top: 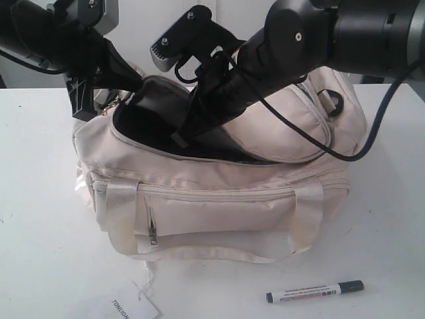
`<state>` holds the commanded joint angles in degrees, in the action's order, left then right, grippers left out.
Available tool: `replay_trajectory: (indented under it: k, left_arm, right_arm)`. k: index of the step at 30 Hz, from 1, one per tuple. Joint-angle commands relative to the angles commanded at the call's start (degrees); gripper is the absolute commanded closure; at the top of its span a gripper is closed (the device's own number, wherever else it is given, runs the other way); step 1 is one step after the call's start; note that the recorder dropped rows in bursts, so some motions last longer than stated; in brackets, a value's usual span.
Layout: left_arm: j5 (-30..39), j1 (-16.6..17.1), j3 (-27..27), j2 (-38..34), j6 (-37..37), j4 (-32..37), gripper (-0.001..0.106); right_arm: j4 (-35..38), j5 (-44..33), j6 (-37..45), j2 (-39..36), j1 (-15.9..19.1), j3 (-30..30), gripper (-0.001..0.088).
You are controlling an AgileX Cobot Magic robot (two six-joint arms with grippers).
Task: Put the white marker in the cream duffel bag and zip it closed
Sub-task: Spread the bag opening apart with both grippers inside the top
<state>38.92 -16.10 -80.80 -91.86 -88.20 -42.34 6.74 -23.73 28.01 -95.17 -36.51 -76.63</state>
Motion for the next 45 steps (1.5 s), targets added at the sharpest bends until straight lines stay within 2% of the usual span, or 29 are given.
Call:
replay_trajectory:
  k: [3,6,8,9,11,13,15,23,34,36,43,45]
  left_arm:
    - [1.0,0.0,0.0,0.0,0.0,-0.4,0.105]
    - [1.3,0.0,0.0,0.0,0.0,-0.5,0.096]
    - [1.6,0.0,0.0,0.3,-0.2,-1.2,0.081]
    - [1.6,0.0,0.0,0.8,-0.2,-1.3,0.068]
    - [1.5,0.0,0.0,1.9,-0.2,-1.7,0.051]
    - [1.5,0.0,0.0,2.6,-0.2,-5.4,0.04]
    - [1.6,0.0,0.0,2.6,-0.4,-9.0,0.037]
    - [6.1,0.0,0.0,-1.9,-0.4,-10.4,0.037]
    - [5.2,0.0,0.0,-4.0,-0.7,-13.1,0.052]
    - [5.2,0.0,0.0,-4.3,-0.7,-13.5,0.061]
    - [4.8,0.0,0.0,-4.9,-0.7,-14.4,0.105]
    - [4.2,0.0,0.0,-4.9,-0.2,-14.6,0.105]
  right_arm:
    - [0.0,0.9,0.1,0.0,0.0,0.0,0.0868]
    - [0.0,1.2,0.2,0.0,0.0,0.0,0.0868]
    - [-0.4,1.8,0.2,0.0,0.0,0.0,0.0868]
    - [-0.4,2.1,0.2,0.0,0.0,0.0,0.0868]
    - [-0.7,2.1,0.2,0.0,0.0,0.0,0.0868]
    - [-0.7,2.1,0.2,0.0,0.0,0.0,0.0868]
    - [-0.7,2.1,0.2,0.0,0.0,0.0,0.0868]
    - [-0.8,1.9,0.2,0.0,0.0,0.0,0.0868]
    - [-0.8,1.4,0.2,0.0,0.0,0.0,0.0868]
    - [-0.8,1.2,0.2,0.0,0.0,0.0,0.0868]
    - [-0.8,1.1,0.2,0.0,0.0,0.0,0.0868]
    - [-0.8,1.1,0.2,0.0,0.0,0.0,0.0868]
